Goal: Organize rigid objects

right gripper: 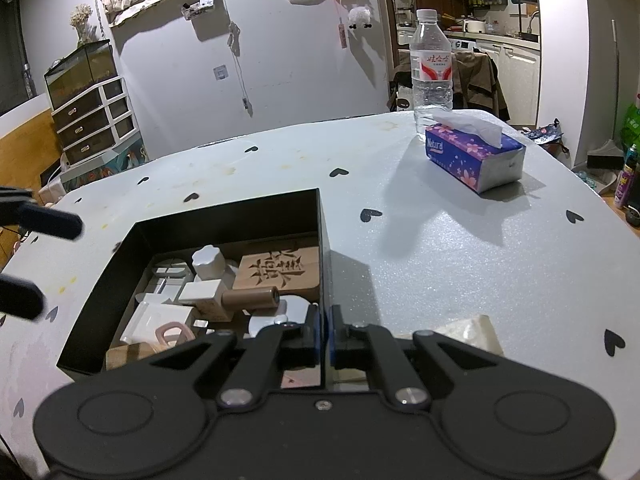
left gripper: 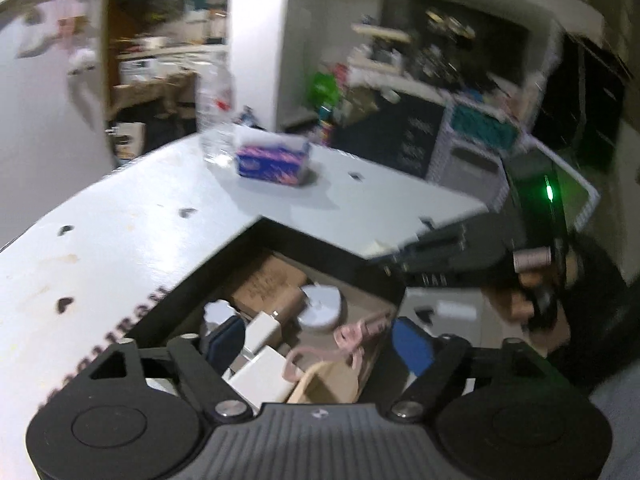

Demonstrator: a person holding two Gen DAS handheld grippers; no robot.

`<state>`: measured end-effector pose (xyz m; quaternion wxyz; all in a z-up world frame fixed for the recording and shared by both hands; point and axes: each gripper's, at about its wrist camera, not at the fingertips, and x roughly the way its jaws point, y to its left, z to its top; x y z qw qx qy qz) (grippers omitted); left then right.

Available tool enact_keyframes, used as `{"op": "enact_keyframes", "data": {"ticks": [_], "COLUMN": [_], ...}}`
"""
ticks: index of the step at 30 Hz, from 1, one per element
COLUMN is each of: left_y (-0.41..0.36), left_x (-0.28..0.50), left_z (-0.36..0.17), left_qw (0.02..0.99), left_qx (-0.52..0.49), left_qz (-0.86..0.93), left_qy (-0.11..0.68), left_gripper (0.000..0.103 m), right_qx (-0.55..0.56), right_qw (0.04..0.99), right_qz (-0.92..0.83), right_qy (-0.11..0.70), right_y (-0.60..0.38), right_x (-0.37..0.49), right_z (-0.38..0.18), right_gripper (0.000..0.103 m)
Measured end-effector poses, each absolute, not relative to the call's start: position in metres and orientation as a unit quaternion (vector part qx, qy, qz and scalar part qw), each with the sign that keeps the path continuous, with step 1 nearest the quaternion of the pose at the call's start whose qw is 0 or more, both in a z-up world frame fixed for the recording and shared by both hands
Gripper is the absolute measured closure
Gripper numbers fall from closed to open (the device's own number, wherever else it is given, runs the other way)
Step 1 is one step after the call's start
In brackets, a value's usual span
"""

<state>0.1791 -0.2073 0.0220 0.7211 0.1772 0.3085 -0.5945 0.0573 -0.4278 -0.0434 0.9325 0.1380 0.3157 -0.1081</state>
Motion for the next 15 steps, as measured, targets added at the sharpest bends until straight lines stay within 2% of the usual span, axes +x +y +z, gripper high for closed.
{"op": "enact_keyframes", "data": {"ticks": [2, 4, 15], "left_y": [-0.202, -0.197, -0.168], "left_x": [0.177, 0.176, 0.159], "left_z": [0.026, 0.029, 0.020], "left_qw": [0.739, 0.756, 0.861], "left_qx": [0.153, 0.133, 0.058], "left_qz": [-0.579, -0.562, -0.412], "left_qy": [0.309, 0.308, 0.293], "left_gripper": [0.007, 0.002, 0.000], "right_qx": [0.136, 0.135, 0.114], "right_qw": [0.933, 0.933, 0.937], "right_qz": [-0.109, -0.108, -0.115], "right_qy": [0.316, 0.317, 0.310], "right_y": [-0.428, -0.428, -0.425], "right_x": [0.058, 0.058, 0.053], "right_z": [-0.044, -0.044, -0.035], "right_gripper": [0.099, 0.099, 0.096]}}
